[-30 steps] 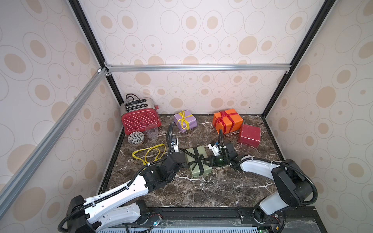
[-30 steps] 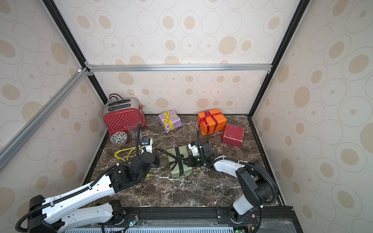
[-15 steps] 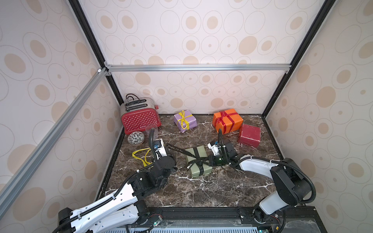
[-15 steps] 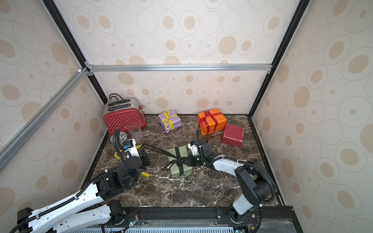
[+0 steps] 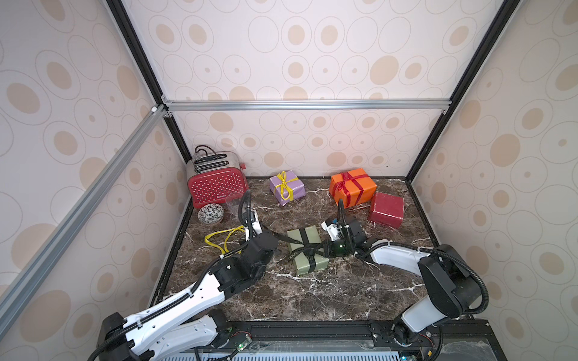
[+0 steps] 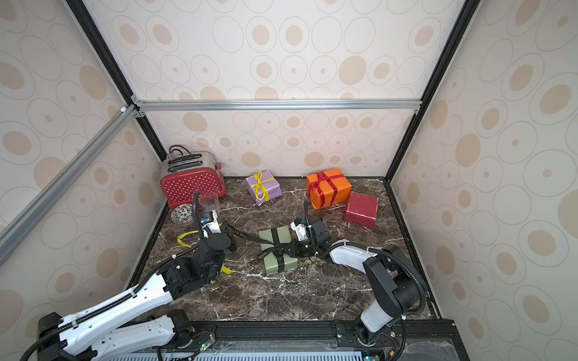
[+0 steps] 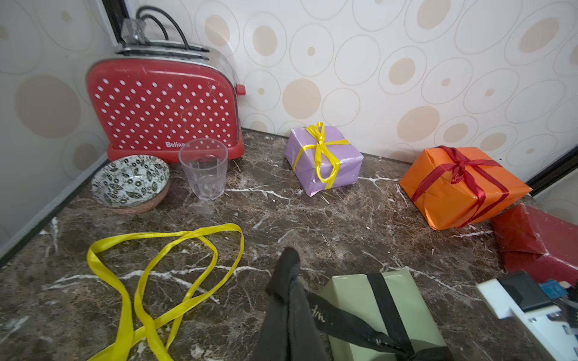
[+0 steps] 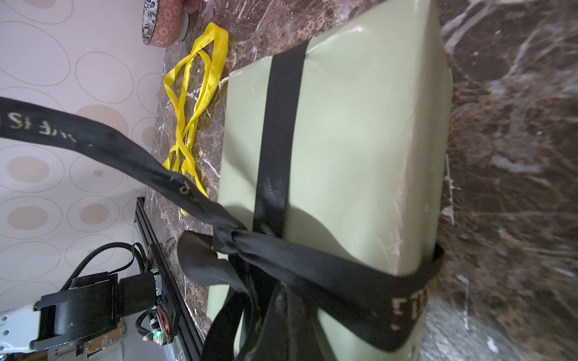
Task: Untie the ribbon bows on the gift boxes
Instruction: Untie the ribbon from the gift box.
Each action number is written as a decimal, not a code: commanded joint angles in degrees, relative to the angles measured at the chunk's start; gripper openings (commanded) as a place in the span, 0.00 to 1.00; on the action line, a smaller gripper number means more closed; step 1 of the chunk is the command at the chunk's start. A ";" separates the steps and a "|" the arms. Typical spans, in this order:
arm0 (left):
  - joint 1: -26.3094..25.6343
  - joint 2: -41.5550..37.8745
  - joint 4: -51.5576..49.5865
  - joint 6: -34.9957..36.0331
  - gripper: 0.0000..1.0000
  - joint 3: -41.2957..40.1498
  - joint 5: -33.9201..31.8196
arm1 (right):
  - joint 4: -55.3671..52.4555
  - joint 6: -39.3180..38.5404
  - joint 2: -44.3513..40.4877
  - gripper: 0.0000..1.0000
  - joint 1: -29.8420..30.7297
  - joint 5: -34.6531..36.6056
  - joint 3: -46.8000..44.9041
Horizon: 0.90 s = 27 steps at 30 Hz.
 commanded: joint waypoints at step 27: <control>9.20 49.87 -20.77 7.57 0.86 57.99 38.56 | -3.35 -0.76 -1.92 0.01 0.26 3.34 -3.98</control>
